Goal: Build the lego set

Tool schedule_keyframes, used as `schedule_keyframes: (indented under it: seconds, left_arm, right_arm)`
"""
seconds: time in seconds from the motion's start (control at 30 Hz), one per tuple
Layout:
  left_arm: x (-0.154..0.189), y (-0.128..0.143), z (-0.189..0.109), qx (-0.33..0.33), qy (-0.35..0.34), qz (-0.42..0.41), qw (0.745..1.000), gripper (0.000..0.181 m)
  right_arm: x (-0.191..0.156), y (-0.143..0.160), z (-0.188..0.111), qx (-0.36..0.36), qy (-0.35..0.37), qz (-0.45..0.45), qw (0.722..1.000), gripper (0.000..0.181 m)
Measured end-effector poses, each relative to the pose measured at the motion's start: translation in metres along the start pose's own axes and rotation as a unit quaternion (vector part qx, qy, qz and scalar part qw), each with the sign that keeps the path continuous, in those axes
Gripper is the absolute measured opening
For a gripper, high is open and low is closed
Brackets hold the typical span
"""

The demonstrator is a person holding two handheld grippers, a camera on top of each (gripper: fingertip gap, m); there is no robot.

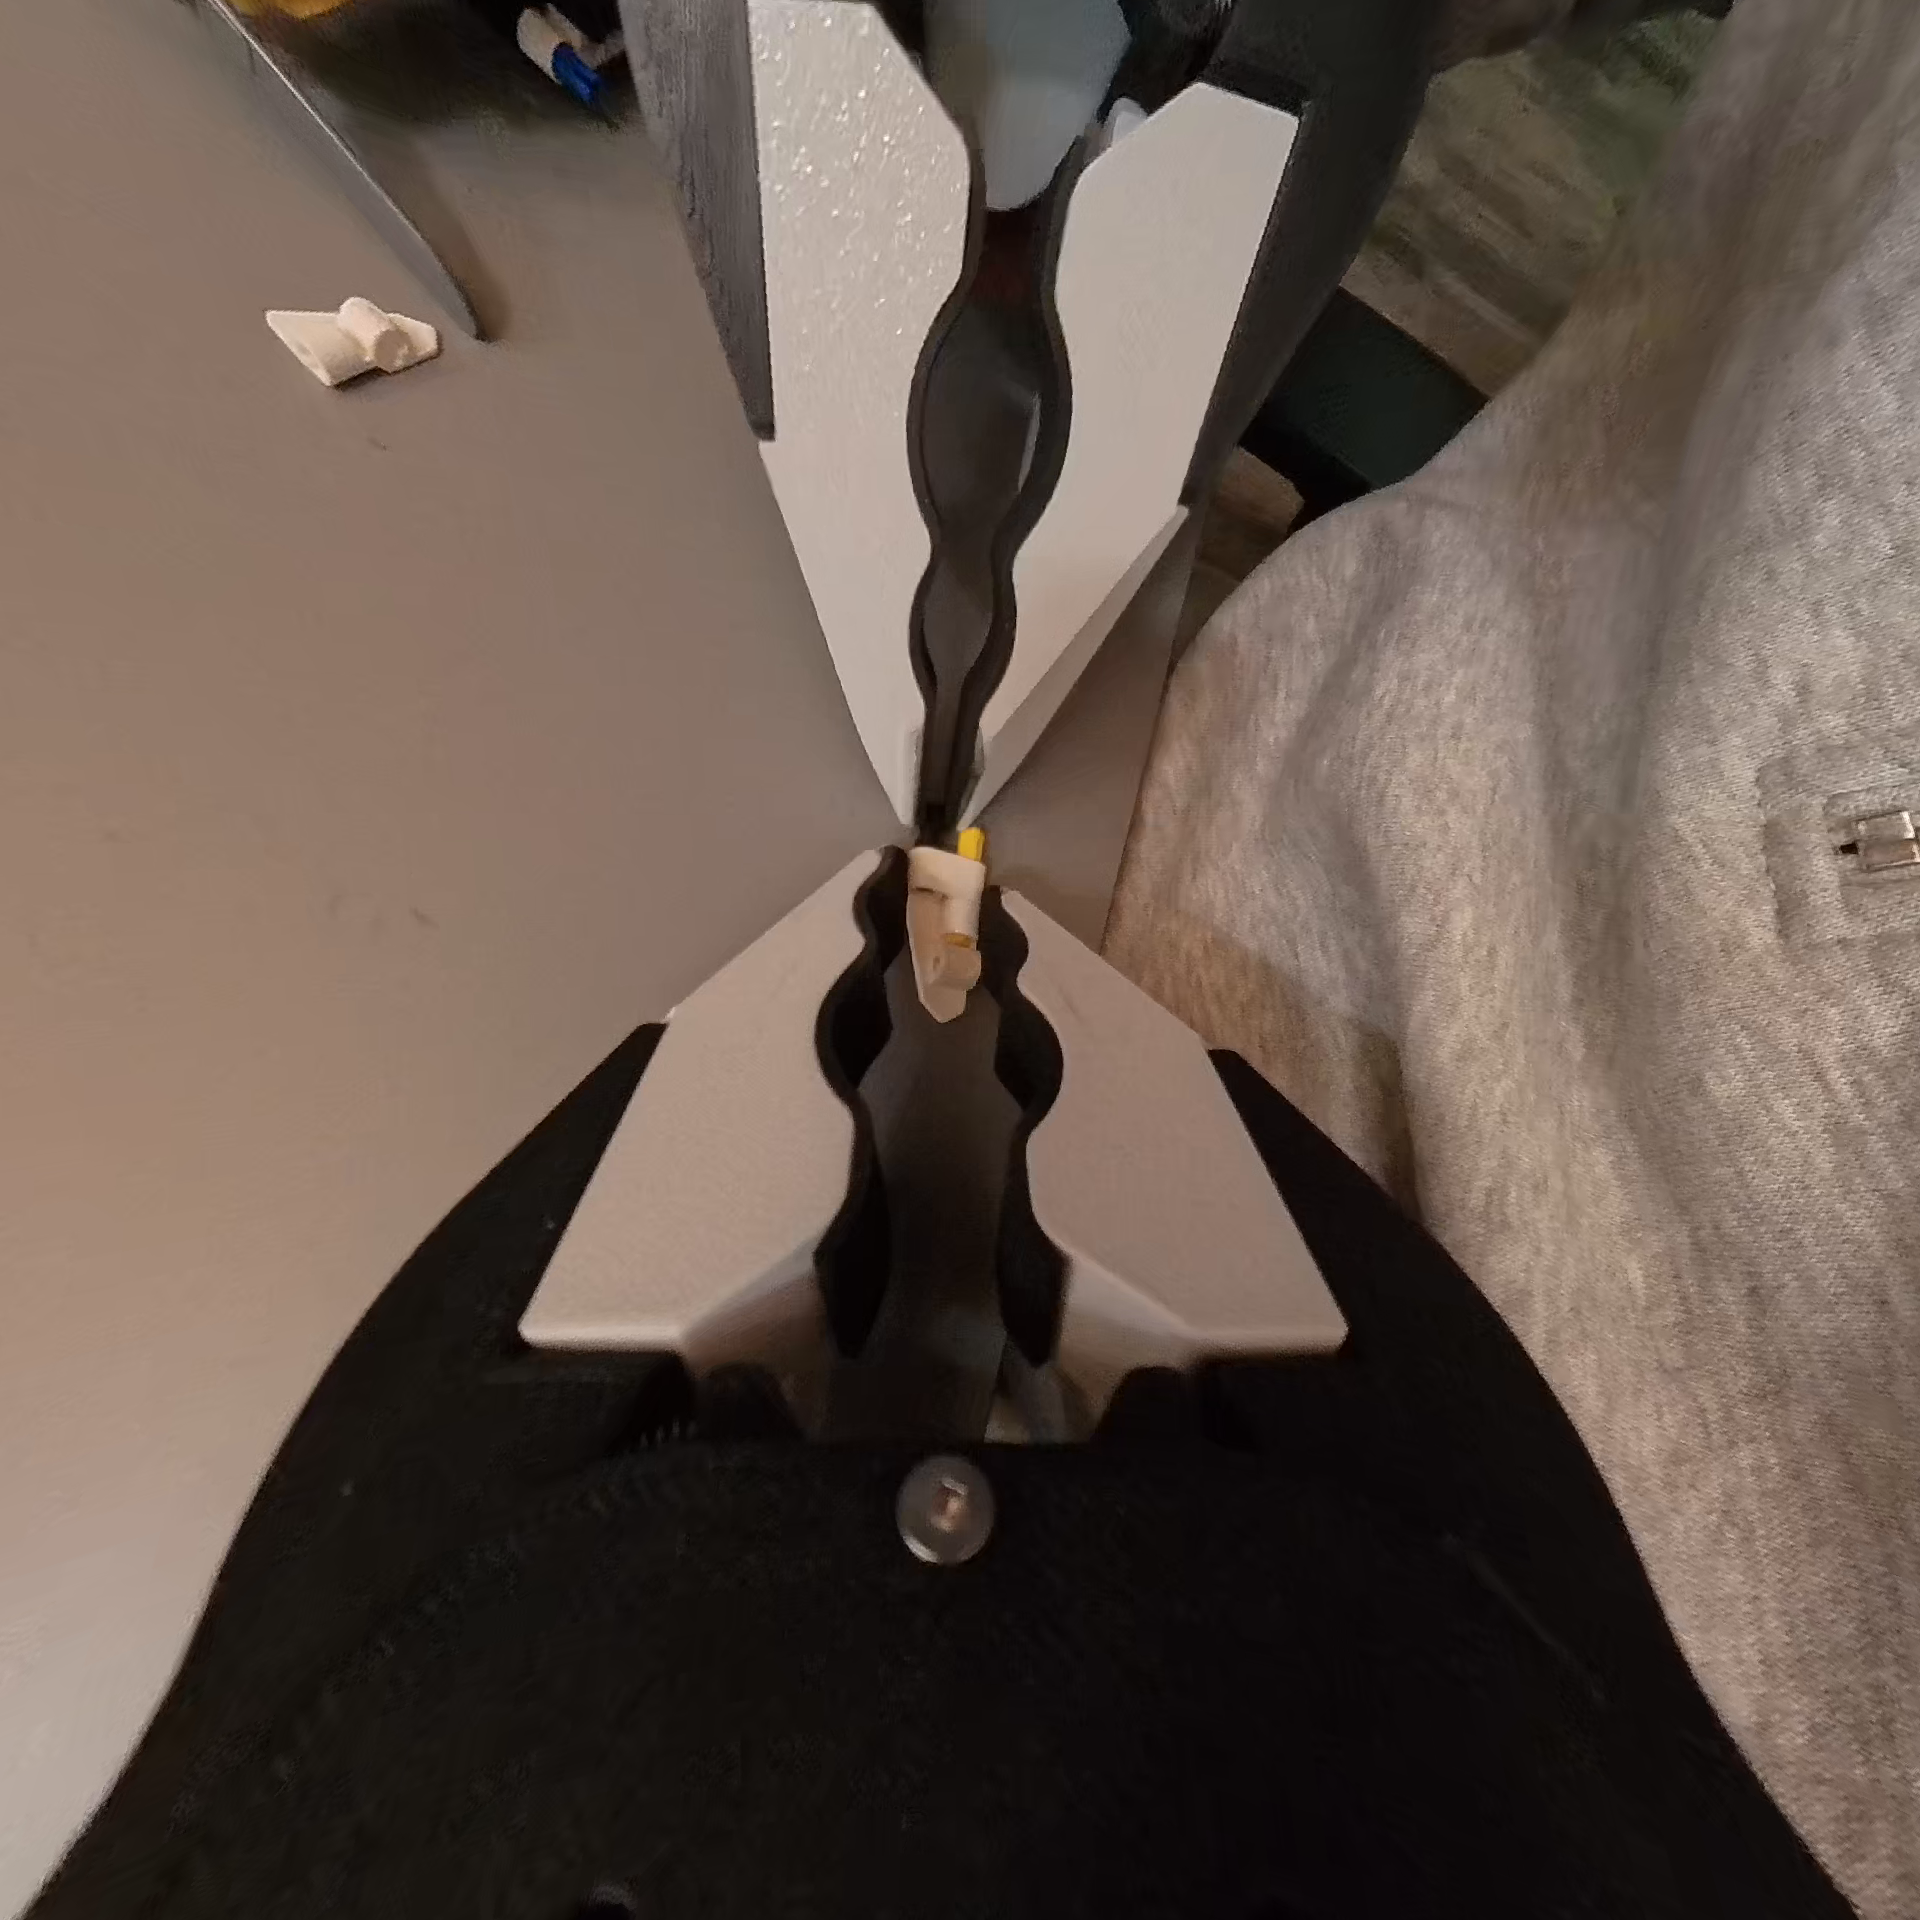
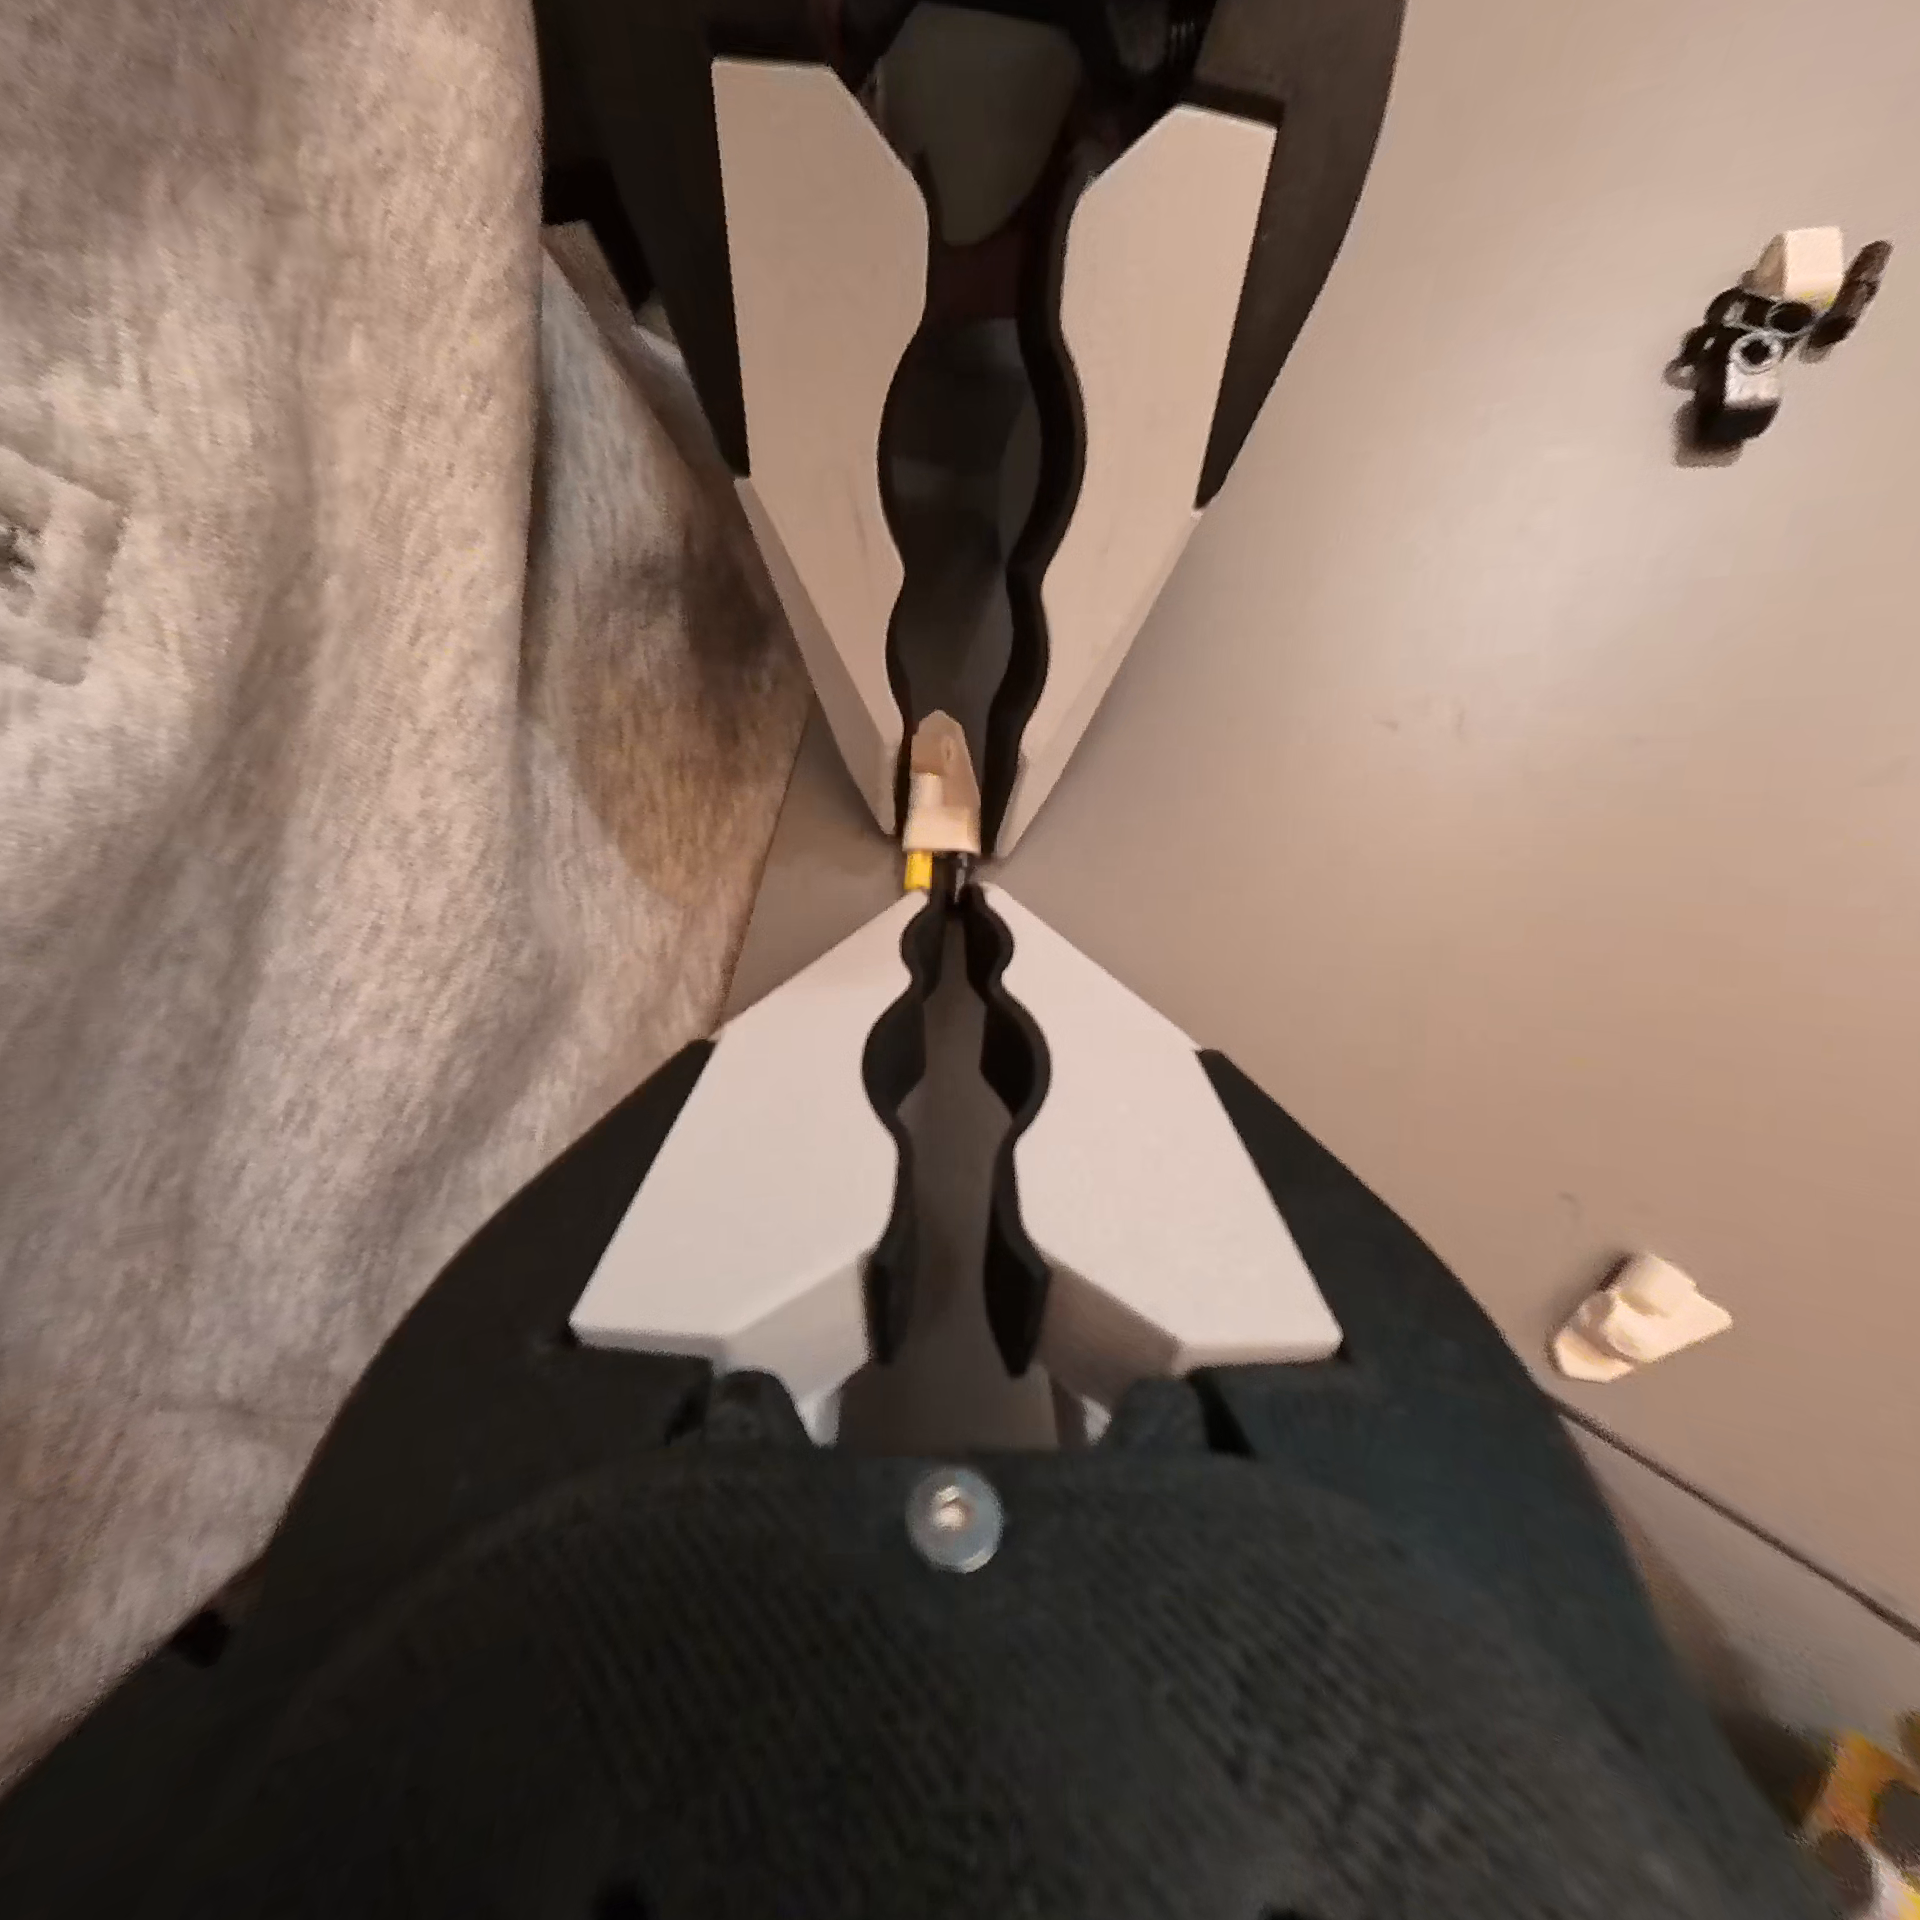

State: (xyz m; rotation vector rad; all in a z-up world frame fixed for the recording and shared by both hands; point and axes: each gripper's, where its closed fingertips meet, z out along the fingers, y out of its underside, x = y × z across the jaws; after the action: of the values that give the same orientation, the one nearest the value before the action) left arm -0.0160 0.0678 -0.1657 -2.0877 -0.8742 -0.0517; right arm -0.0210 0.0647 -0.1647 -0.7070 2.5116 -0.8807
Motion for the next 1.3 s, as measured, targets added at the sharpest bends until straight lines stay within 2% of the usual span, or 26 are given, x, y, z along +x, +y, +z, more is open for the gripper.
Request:
schedule_keyframes:
  seconds: [0.33,0.57,0.67,0.73,0.9,1.07,1.2,1.3]
  left_arm:
    - [0.001,0.0,0.001,0.0,0.005,-0.004,1.0,0.012]
    - [0.001,-0.002,0.001,0.001,0.012,-0.019,1.0,0.012]
    - [0.001,-0.005,-0.002,0.007,0.018,-0.033,0.999,0.027]
    - [-0.002,-0.009,-0.009,0.019,0.007,-0.04,0.999,0.034]
    - [-0.012,-0.023,-0.035,0.081,-0.029,-0.065,0.994,0.037]
    - [-0.027,-0.025,-0.046,0.13,-0.088,-0.107,0.982,0.048]
    - [-0.049,-0.017,-0.059,0.129,-0.196,-0.102,0.967,0.066]
    - [-0.063,-0.012,-0.072,0.12,-0.271,-0.086,0.951,0.07]
  right_arm:
    - [0.001,-0.003,0.002,0.021,-0.064,0.079,0.995,0.0]
    - [0.002,-0.003,0.001,0.031,-0.065,0.101,0.992,0.001]
    - [0.004,-0.004,0.0,0.053,-0.046,0.115,0.991,0.002]
    - [0.006,-0.004,-0.004,0.067,-0.034,0.127,0.989,0.015]
    - [0.015,-0.007,-0.025,0.125,0.036,0.142,0.981,0.031]
    - [0.02,-0.011,-0.04,0.191,0.127,0.15,0.962,0.04]
    - [0.024,0.004,-0.041,0.151,0.251,0.115,0.949,0.046]
    - [0.028,0.014,-0.044,0.117,0.315,0.102,0.936,0.05]
